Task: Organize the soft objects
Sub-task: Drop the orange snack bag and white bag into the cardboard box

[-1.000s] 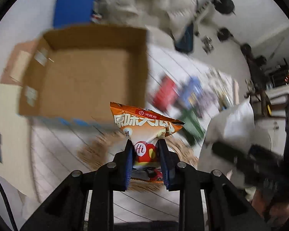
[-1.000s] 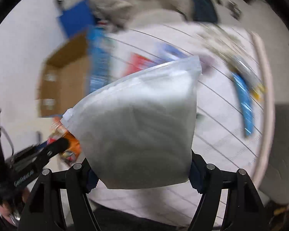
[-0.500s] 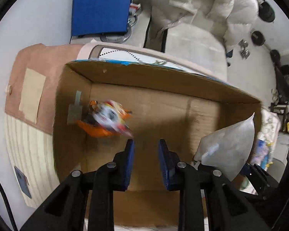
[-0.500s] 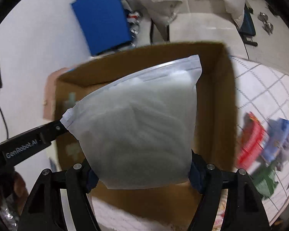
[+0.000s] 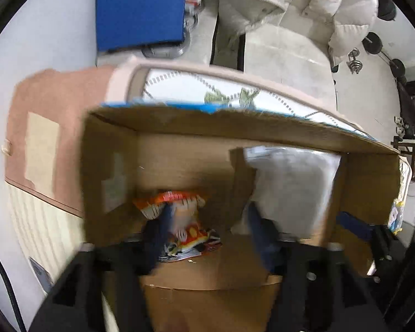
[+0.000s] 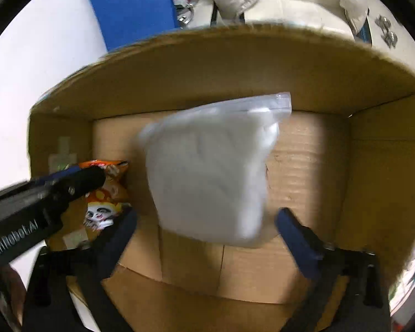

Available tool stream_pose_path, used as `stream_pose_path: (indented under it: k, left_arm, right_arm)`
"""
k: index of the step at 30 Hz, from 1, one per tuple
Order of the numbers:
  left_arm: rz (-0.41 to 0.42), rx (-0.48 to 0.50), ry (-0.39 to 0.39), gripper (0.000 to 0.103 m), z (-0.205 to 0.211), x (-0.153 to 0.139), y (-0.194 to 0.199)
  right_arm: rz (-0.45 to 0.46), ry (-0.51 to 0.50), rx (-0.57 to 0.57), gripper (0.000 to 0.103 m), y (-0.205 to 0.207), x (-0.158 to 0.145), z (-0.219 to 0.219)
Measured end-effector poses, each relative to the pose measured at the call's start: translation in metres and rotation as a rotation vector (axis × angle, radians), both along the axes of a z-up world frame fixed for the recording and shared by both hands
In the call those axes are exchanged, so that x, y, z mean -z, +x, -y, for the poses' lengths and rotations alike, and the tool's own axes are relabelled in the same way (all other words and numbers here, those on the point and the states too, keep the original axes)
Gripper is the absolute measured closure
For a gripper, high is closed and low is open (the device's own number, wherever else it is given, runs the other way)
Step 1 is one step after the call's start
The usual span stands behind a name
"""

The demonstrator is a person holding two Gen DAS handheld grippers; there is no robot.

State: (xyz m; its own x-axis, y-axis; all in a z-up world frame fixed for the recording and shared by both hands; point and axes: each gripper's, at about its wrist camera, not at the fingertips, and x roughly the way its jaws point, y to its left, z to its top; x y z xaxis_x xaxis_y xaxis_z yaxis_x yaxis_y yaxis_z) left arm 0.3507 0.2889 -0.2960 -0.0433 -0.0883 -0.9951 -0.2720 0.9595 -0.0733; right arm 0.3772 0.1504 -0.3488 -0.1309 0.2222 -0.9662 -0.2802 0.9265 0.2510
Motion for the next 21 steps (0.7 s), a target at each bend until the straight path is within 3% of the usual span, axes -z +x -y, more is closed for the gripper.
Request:
stream_pose_path:
  k: [3, 5, 6, 13, 18, 21]
  left_arm:
    - [0.069, 0.03, 0.034, 0.008, 0.006, -0.028, -0.011]
    - [0.11, 0.045, 0.046, 0.003, 0.012, -0.043, -0.019]
    - [0.124, 0.045, 0.051, 0.003, 0.015, -0.05, -0.025]
    - [0.173, 0.014, 0.071, 0.002, 0.03, -0.075, -0.059]
    - [0.187, -0.012, 0.098, 0.002, 0.049, -0.095, -0.08]
    - [0.239, -0.017, 0.134, 0.002, 0.073, -0.121, -0.09]
  right_arm:
    - [0.064, -0.061, -0.038, 0.0, -0.011, -0.021, 0.0]
    - [0.096, -0.074, -0.044, 0.0, -0.02, -0.036, 0.004]
    - [0.108, -0.082, -0.046, 0.0, -0.014, -0.031, 0.011]
    - [0.159, -0.062, -0.023, 0.0, -0.053, -0.081, 0.034]
    - [0.174, -0.025, -0.031, 0.0, -0.072, -0.099, 0.048]
    - [0.185, 0.038, -0.034, 0.0, -0.085, -0.123, 0.071]
